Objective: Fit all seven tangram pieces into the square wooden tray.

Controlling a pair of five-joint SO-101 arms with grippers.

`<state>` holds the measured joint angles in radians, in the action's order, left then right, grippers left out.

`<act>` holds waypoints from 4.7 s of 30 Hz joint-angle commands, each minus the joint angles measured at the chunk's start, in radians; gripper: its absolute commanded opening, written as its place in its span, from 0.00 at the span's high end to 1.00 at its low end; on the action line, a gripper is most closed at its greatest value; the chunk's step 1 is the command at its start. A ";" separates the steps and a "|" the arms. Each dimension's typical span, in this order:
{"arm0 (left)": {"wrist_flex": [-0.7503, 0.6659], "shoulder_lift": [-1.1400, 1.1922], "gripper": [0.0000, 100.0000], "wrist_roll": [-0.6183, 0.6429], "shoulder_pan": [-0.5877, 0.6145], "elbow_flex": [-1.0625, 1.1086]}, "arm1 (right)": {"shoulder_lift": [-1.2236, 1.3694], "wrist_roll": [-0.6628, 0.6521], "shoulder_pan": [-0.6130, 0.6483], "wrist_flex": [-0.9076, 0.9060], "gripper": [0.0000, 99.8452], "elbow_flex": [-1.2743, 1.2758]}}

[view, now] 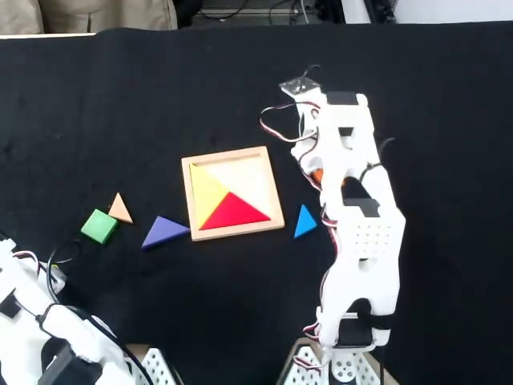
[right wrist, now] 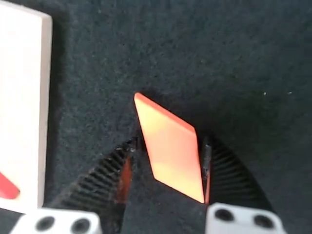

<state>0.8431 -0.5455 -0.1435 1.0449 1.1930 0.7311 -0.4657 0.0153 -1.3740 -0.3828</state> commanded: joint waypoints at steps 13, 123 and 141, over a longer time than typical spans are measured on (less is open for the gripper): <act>-0.015 0.002 0.80 0.003 0.005 -0.002 | -0.087 0.129 0.005 -0.087 0.99 -0.117; -0.017 0.002 0.80 0.003 -0.005 -0.002 | 0.124 0.546 0.430 -0.322 0.99 -0.398; -0.017 0.002 0.80 0.003 -0.005 -0.002 | 0.117 0.545 0.376 -0.325 0.99 -0.452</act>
<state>0.8431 -0.5455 -0.1435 1.0449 1.1930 0.8661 0.0898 0.4066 -1.6993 -0.7526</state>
